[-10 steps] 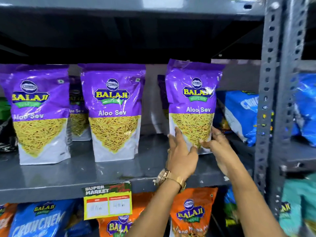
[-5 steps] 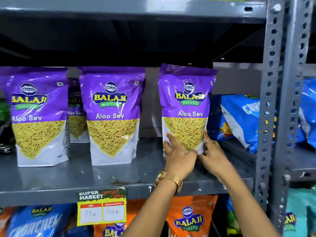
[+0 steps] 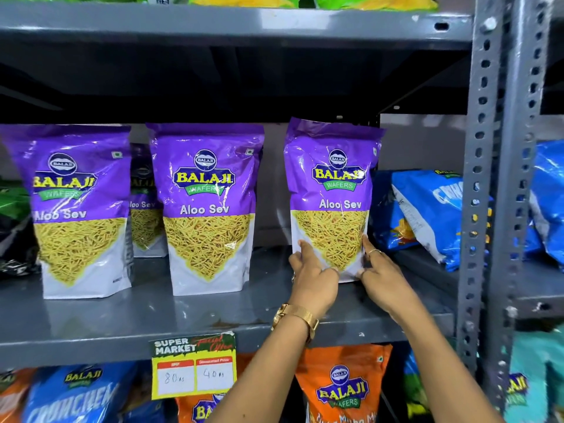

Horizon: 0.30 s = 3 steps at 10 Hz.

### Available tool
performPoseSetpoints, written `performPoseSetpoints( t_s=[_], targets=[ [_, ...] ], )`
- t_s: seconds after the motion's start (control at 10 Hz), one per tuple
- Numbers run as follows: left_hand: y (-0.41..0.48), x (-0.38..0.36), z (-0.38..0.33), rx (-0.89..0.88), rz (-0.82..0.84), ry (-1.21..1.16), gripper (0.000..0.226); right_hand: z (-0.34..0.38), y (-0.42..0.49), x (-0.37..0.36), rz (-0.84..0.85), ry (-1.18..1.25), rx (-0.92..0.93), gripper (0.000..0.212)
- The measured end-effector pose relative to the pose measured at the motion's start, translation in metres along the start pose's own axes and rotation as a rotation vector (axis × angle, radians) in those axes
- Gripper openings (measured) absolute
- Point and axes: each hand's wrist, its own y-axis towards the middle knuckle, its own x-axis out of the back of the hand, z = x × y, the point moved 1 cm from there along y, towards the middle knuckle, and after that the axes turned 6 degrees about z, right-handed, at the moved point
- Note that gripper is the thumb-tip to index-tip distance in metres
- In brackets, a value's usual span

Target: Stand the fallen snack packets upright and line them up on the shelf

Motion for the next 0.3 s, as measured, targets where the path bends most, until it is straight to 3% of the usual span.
performPoseSetpoints(
  t_s=[0.2, 0.3],
  targets=[
    [-0.005, 0.010, 0.011, -0.030, -0.016, -0.172, 0.064, 0.005, -0.006, -0.001, -0.022, 0.050, 0.005, 0.065],
    [-0.011, 0.018, 0.010, -0.097, -0.207, -0.249, 0.069, 0.010, -0.011, 0.006, -0.192, 0.184, -0.034, 0.044]
  ],
)
